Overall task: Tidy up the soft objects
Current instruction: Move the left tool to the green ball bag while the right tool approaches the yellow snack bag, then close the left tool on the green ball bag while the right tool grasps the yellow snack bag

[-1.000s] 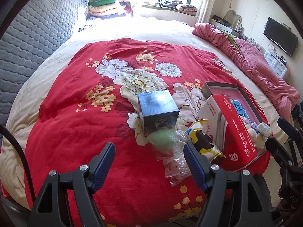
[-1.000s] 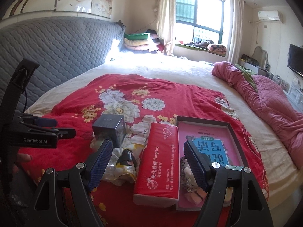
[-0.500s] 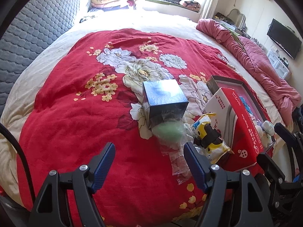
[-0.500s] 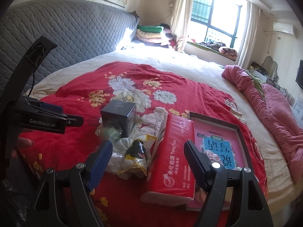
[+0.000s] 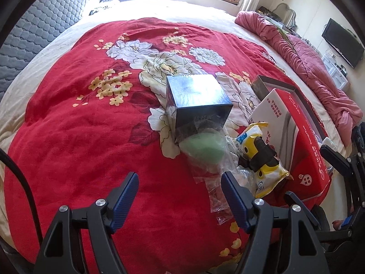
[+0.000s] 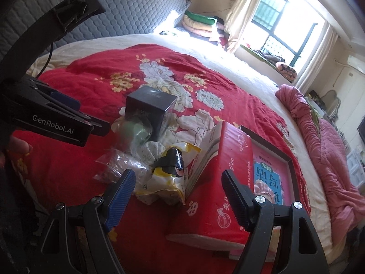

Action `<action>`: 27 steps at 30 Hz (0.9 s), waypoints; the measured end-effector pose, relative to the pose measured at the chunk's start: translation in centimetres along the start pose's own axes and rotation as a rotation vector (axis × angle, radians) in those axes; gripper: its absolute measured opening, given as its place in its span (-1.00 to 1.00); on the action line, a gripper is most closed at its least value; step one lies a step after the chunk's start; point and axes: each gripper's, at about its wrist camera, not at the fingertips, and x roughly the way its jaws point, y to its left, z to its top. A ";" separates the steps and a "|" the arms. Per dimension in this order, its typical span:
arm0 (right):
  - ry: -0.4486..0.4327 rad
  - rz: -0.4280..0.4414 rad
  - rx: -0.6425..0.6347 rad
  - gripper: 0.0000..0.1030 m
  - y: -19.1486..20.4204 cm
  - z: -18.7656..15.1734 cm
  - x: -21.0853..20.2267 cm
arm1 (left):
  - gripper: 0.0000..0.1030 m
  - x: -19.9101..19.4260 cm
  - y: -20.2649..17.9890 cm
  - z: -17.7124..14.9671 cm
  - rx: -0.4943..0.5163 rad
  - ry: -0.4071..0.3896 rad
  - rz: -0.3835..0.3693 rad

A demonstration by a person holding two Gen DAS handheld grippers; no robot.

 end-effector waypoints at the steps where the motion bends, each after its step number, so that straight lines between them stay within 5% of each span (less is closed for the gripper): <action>1: 0.005 -0.006 -0.009 0.53 0.2 0.1 0.3 | 0.43 0.2 0.0 0.0 0.000 0.003 -0.003; 24: 0.161 -0.157 -0.340 0.53 4.2 1.2 7.0 | 0.43 6.0 0.6 2.4 -0.053 0.091 -0.160; 27: 0.185 -0.150 -0.366 0.41 4.2 1.1 7.8 | 0.43 6.4 1.0 2.6 -0.060 0.093 -0.198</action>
